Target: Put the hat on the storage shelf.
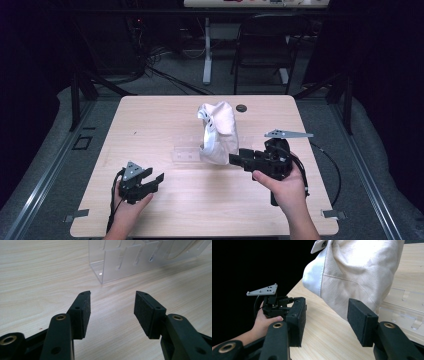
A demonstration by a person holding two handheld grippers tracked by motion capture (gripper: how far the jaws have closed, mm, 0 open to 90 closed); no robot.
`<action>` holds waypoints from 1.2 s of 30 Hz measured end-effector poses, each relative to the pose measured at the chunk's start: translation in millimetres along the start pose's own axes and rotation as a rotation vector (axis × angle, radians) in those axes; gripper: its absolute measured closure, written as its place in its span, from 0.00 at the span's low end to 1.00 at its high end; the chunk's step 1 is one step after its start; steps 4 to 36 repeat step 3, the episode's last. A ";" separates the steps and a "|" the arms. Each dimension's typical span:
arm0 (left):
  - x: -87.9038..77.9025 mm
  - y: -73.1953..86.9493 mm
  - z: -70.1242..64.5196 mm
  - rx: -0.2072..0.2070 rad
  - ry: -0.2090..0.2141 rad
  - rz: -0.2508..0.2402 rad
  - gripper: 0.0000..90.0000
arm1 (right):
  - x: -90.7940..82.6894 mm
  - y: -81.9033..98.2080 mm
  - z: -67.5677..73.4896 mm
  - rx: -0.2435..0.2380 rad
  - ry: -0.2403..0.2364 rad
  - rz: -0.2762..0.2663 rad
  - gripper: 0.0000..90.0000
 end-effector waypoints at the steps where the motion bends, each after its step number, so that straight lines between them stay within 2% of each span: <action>1: 0.6 -0.4 -1.0 0.000 0.003 -0.003 0.52 | -0.7 0.0 -1.9 0.002 0.010 -0.006 0.55; 3: 1.4 -1.2 -3.5 0.006 0.009 -0.004 0.51 | -3.5 -1.2 -6.8 -0.011 0.043 -0.009 0.54; 36: 1.4 -1.2 -3.5 0.006 0.009 -0.004 0.51 | -3.5 -1.2 -6.8 -0.011 0.043 -0.009 0.54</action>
Point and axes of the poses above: each handheld gripper's, and its own axes: x roughly forward along the jaws, y roughly out of its underside, z roughly to its left, the point moved 7 cm from there along x, roughly forward along the jaws, and after that the axes turned 12 degrees about x, right-handed, at the moved point
